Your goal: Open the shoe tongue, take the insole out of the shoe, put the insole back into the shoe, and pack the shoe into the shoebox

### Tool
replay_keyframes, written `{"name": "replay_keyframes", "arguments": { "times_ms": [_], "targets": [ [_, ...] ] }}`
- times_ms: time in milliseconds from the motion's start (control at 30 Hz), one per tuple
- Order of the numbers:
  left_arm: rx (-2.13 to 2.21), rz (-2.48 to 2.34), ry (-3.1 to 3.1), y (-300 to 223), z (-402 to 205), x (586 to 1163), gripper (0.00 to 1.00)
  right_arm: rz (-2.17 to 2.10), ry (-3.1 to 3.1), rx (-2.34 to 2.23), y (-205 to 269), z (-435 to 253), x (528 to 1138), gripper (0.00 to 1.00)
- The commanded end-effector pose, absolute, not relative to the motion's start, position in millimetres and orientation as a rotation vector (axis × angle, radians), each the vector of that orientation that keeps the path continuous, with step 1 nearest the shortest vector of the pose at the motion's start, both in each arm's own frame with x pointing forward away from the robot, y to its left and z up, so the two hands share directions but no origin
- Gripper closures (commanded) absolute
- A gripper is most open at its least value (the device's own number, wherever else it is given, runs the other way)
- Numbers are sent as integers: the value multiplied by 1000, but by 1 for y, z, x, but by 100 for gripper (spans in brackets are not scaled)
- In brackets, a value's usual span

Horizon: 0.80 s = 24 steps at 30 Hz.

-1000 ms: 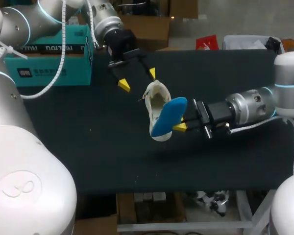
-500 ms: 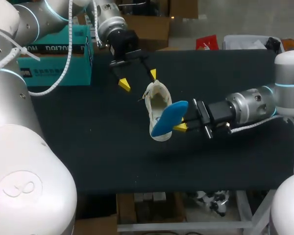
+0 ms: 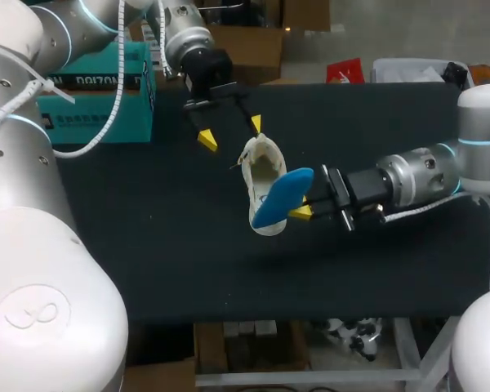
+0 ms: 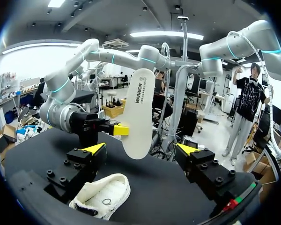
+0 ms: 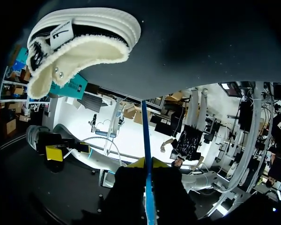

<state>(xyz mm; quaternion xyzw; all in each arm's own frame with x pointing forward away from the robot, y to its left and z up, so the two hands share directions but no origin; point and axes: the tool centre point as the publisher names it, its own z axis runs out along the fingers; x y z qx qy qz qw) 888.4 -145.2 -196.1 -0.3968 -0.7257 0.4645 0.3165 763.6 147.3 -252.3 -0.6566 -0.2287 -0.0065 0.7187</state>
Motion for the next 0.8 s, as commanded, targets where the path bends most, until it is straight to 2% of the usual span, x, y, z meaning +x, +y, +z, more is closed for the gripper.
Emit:
{"name": "replay_keyframes", "arguments": {
  "times_ms": [33, 533, 800],
  "targets": [
    [-1044, 1226, -1898, -145, -198, 893, 0, -15, -505, -1453, 147, -252, 763, 100],
    [-1044, 1226, -1898, -145, -198, 893, 0, -15, -505, -1453, 147, -252, 763, 100],
    [-1000, 1404, -2061, -145, -202, 866, 0, -172, -484, -1489, 150, -248, 767, 100]
  ]
}}
